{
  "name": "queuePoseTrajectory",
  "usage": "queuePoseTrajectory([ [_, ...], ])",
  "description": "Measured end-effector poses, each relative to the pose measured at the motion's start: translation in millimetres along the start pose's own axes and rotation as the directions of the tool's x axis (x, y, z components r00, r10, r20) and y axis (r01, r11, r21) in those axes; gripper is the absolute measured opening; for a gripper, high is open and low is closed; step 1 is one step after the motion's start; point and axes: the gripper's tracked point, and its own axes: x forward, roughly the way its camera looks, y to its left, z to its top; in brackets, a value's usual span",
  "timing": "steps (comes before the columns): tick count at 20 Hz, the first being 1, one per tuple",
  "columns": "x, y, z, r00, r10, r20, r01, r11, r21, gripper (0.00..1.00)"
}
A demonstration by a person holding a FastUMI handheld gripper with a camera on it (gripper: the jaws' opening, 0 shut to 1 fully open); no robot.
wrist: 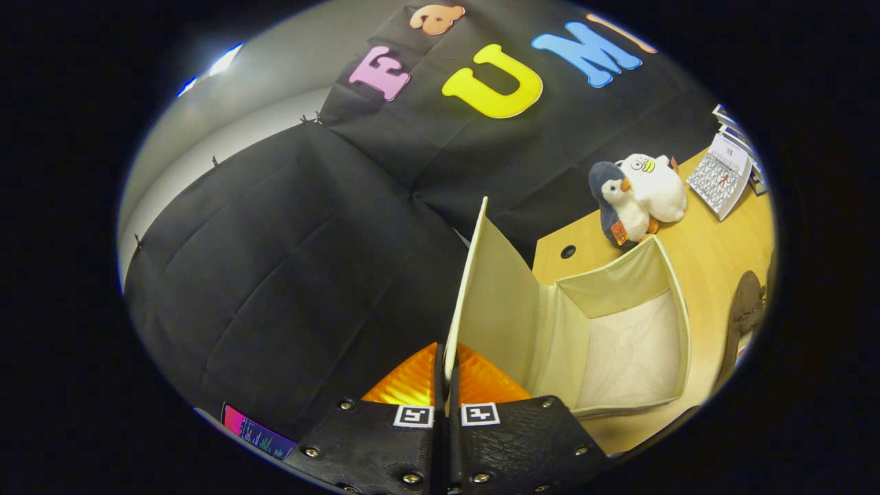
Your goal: Open the storage box then place both shoes into the box .Put the left shoe in first, then the right shoe, with the right side of both shoes facing outward in a uniform manner.
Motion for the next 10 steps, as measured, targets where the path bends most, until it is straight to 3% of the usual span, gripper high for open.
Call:
queuePoseTrajectory([
  [4,15,16,-8,1.000,0.004,-0.008,-0.004,1.000,-0.022,0.00],
  [8,31,32,-17,1.000,0.002,-0.014,-0.004,0.993,-0.116,0.09],
  [10,35,40,-24,0.999,0.025,-0.028,-0.029,0.986,-0.162,0.24],
])
